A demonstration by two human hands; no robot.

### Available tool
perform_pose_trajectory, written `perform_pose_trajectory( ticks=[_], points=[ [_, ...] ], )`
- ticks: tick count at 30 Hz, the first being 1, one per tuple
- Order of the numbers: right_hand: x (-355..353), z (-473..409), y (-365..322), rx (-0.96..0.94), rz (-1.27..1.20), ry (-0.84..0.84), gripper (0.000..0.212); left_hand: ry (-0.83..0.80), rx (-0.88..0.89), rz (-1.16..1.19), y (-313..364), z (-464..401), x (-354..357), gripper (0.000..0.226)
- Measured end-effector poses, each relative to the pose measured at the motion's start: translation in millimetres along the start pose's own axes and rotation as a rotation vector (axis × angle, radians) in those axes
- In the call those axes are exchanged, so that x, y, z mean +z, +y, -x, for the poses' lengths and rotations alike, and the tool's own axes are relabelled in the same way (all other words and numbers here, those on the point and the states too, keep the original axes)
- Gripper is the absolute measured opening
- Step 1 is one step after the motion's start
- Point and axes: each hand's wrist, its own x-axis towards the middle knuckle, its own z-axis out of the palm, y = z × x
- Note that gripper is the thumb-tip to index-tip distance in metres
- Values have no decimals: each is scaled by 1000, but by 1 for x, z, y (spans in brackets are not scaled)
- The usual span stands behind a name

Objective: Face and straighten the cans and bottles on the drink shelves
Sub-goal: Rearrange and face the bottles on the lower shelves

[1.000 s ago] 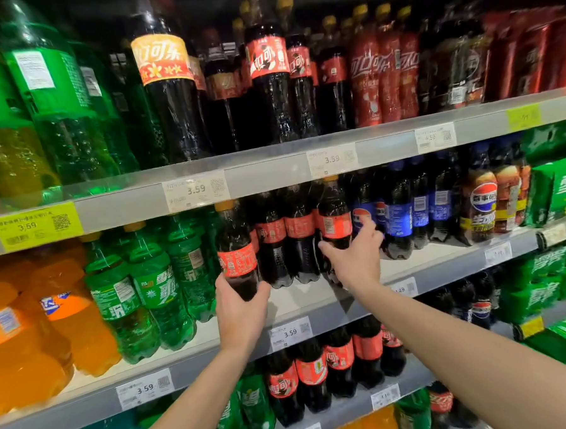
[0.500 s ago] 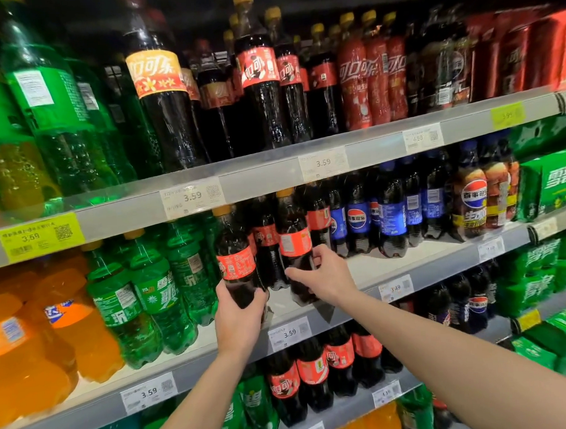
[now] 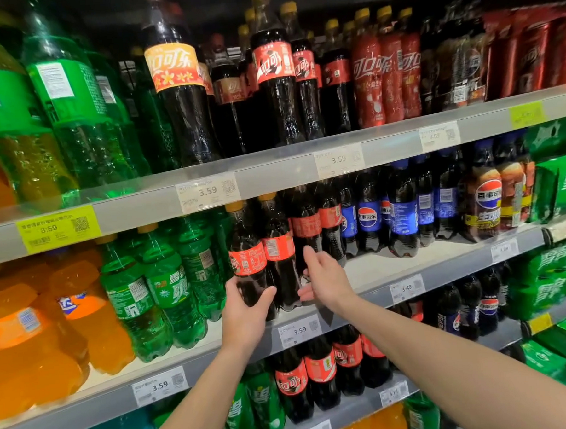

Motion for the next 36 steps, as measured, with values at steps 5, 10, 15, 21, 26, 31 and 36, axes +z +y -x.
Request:
perform_pose_trajectory(
  ticks=[5,10,15,21,26,31,36],
  points=[
    [2,-24,6,119,111,174,18,-8,-2,-4,-3,-1,0,53],
    [11,-41,16,162,113,224,18,2,-1,-12,-4,-3,1,50],
    [11,-28,14,56,100,253,29,9,-3,-20,-6,-4,1,52],
    [7,8,13,-172,444,-130,35,6,-1,-18,-6,-4,1,51],
    [3,-1,20,-185,408,-216,77,0,1,-15,-6,-4,1,50],
    [6,-7,19,-166,318,-156,45,18,5,-33,-7,-3,2,46],
    [16,-8,19,-167,455,25,55,61,0,-35,-5,-2,3,52]
  ],
)
